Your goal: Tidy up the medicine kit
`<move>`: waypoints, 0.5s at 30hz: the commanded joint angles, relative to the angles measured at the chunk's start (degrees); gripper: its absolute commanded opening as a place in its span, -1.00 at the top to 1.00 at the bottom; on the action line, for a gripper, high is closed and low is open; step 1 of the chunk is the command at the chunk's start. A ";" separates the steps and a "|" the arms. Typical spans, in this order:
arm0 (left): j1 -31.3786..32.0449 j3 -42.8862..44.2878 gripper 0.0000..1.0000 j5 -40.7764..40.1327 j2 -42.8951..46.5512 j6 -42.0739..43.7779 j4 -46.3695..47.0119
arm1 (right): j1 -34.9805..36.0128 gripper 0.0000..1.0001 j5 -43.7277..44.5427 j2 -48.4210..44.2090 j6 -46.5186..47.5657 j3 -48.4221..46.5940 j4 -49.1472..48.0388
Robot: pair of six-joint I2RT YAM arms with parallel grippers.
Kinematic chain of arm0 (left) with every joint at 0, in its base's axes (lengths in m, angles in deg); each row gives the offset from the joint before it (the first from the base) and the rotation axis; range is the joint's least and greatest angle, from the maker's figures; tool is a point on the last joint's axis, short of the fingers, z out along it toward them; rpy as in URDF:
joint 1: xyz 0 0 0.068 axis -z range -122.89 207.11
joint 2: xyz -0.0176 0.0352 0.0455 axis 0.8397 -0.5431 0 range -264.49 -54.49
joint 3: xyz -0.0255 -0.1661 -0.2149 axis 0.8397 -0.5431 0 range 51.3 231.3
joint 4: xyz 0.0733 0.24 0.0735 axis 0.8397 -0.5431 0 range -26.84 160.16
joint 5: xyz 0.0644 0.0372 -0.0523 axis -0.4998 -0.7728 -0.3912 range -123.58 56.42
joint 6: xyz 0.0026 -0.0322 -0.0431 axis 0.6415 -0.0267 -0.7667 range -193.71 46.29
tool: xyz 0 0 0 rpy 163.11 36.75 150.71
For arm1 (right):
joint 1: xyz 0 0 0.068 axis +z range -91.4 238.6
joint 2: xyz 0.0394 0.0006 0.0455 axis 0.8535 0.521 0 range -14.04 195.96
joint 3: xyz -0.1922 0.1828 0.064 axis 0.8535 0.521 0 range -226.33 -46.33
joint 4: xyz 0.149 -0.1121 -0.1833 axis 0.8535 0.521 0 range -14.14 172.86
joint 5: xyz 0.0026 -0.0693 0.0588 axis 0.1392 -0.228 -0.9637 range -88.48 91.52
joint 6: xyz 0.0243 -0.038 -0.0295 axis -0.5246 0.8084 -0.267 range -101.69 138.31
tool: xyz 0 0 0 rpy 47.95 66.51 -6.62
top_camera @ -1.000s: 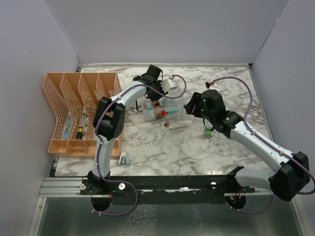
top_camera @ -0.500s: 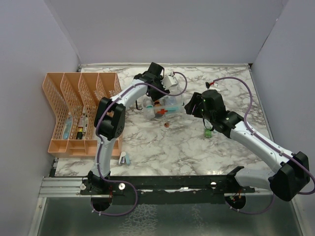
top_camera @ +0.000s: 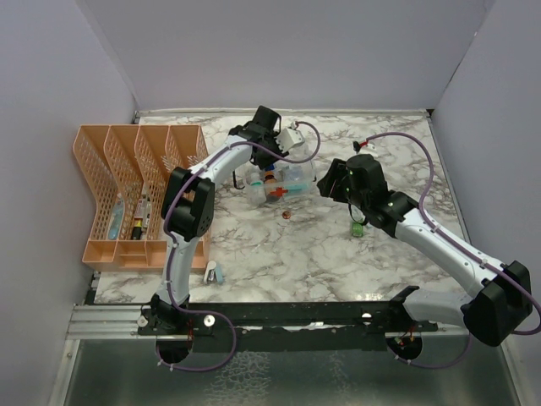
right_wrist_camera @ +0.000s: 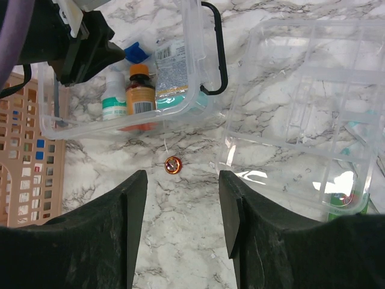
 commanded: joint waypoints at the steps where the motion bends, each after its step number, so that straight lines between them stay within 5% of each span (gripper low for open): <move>1: 0.07 3.29 0.29 3.76 1.91 -2.71 -1.17 | -0.36 -0.01 1.97 -1.62 -0.57 -0.93 0.08; 6: 0.14 7.59 0.31 4.50 -0.26 -12.51 0.60 | -0.36 0.00 2.03 -1.87 -1.04 -0.46 0.15; 15: 1.81 10.52 0.65 -2.08 -4.08 -32.45 4.41 | -0.38 0.00 2.27 -1.78 -1.50 -0.04 0.67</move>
